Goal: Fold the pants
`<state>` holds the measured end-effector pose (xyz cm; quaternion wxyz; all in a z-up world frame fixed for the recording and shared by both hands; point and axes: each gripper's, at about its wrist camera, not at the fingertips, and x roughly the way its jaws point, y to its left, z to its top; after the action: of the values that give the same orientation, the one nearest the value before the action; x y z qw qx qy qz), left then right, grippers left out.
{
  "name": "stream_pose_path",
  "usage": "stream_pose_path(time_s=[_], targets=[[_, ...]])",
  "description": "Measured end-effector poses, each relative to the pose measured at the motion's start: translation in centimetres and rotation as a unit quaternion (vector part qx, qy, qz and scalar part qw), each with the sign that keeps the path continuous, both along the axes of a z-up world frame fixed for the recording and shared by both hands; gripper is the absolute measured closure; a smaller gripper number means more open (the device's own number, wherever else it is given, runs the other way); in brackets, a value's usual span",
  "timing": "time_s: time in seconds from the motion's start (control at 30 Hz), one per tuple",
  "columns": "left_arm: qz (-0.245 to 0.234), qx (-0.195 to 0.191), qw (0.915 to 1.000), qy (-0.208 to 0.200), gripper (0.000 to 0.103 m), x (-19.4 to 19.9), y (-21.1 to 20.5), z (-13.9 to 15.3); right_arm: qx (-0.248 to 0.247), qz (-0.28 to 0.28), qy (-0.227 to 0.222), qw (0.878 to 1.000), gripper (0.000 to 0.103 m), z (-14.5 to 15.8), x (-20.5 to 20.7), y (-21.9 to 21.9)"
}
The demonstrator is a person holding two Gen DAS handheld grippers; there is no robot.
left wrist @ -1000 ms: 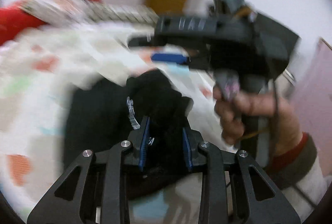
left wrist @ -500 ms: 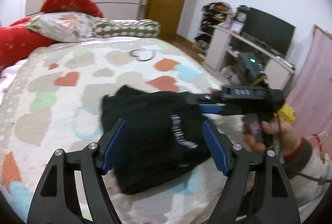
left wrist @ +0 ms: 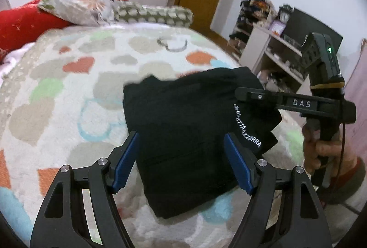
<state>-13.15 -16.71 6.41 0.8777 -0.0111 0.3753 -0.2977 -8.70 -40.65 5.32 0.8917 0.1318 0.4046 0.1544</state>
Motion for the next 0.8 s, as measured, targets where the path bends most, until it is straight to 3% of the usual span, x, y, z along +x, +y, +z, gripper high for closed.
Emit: stream_pose_path(time_s=[0.03, 0.1, 0.13, 0.17, 0.3, 0.43, 0.63, 0.8], targets=[[-0.002, 0.01, 0.9998, 0.014, 0.028, 0.3, -0.5, -1.1, 0.007, -0.006, 0.017, 1.0, 0.077, -1.0, 0.1, -0.6], [0.011, 0.031, 0.9992, 0.023, 0.028, 0.7, -0.9, -2.3, 0.021, -0.015, 0.057, 0.998, 0.064, -3.0, 0.7, -1.3], [0.015, 0.036, 0.9988, 0.029, 0.028, 0.9, -0.7, -2.5, 0.025, -0.017, 0.068, 0.997, 0.057, -3.3, 0.8, -1.6], [0.016, 0.032, 0.9988, 0.033, 0.028, 1.1, -0.5, -2.4, 0.032, -0.021, 0.065, 0.997, 0.055, -2.9, 0.6, -2.2], [0.036, 0.016, 0.9992, 0.003, 0.028, 1.7, 1.2, 0.0, 0.015, -0.058, 0.007, 0.998, 0.054, 0.6, -0.1, -3.4], [0.064, 0.029, 0.9975, 0.01, 0.028, 5.1, 1.4, 0.9, 0.029, -0.006, -0.026, 0.999, 0.054, 2.4, 0.6, -0.9], [0.097, 0.057, 0.9917, 0.062, 0.028, 10.5, 0.6, -1.5, 0.006, 0.058, -0.003, 0.998, 0.054, 0.3, 1.9, 4.0], [0.092, 0.105, 0.9881, 0.065, 0.028, 12.6, -1.3, -3.8, -0.022, 0.07, 0.023, 0.997, 0.055, -2.6, 2.3, 4.4]])
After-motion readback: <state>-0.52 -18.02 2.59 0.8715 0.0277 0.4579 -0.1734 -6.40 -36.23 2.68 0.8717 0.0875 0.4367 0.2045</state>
